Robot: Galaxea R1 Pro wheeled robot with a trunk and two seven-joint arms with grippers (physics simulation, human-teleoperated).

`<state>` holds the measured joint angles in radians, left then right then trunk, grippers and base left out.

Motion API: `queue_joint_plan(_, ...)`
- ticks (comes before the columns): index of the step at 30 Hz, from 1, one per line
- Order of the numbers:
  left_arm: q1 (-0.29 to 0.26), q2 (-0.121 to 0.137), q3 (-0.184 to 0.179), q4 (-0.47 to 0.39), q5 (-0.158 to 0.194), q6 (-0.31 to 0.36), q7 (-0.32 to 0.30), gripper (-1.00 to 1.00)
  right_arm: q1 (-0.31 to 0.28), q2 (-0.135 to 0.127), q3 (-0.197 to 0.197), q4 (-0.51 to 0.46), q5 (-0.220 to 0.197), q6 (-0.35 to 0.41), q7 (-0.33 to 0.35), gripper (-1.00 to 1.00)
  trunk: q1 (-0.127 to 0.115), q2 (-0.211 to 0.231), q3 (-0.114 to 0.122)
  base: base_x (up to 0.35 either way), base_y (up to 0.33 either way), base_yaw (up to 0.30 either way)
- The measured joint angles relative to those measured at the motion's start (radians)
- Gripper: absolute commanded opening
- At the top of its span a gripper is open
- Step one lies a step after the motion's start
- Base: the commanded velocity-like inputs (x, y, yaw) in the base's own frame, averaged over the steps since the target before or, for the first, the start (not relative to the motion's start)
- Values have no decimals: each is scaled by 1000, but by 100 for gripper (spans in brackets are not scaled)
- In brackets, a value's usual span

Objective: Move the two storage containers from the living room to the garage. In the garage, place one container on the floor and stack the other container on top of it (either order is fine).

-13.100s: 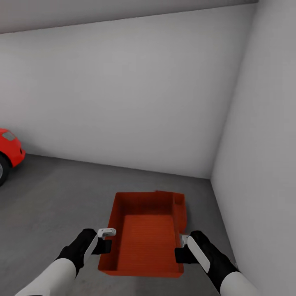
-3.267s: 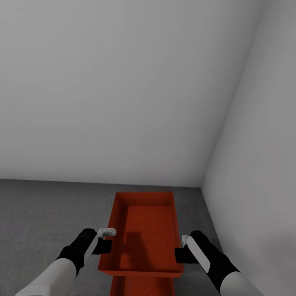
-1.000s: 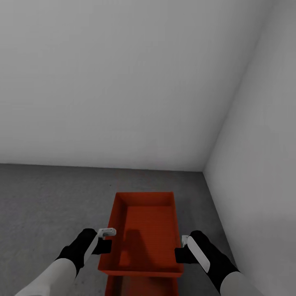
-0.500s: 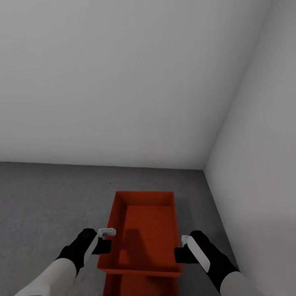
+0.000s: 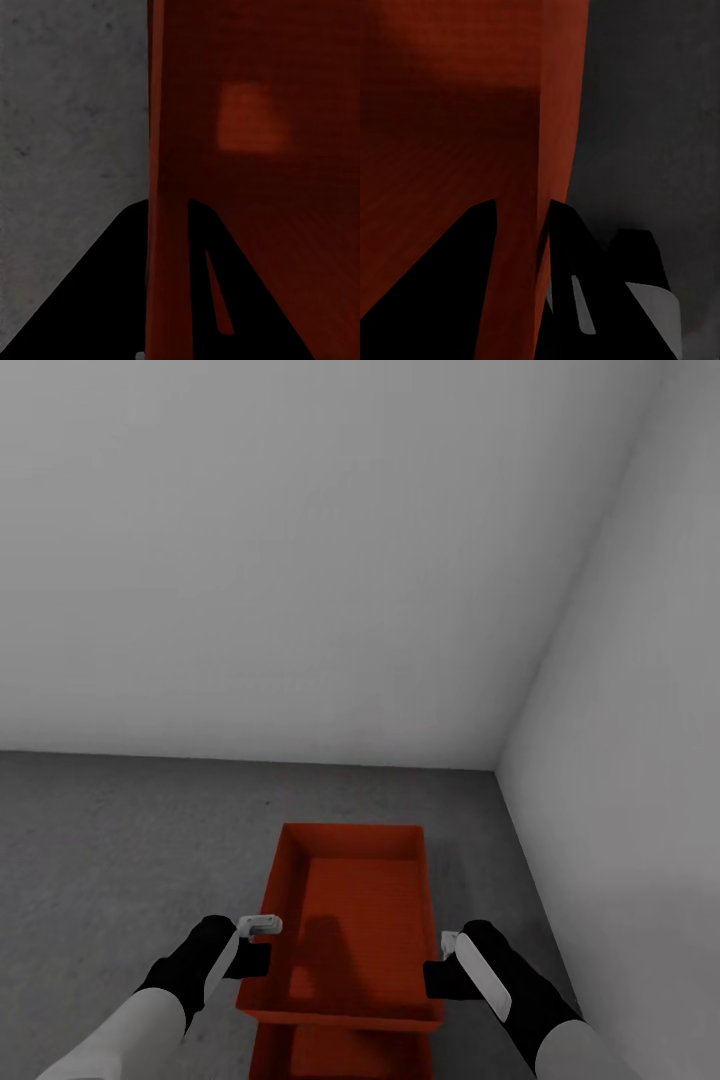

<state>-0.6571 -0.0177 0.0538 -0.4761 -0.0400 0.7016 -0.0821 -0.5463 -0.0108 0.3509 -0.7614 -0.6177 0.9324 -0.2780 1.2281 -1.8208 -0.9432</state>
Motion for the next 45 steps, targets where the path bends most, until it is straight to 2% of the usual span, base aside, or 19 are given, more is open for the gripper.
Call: queue_joint_plan(45,1,2,0,1,3,0,0,-100,0,0,2,0,1,1,1,-100,0,0,4,0,0,0)
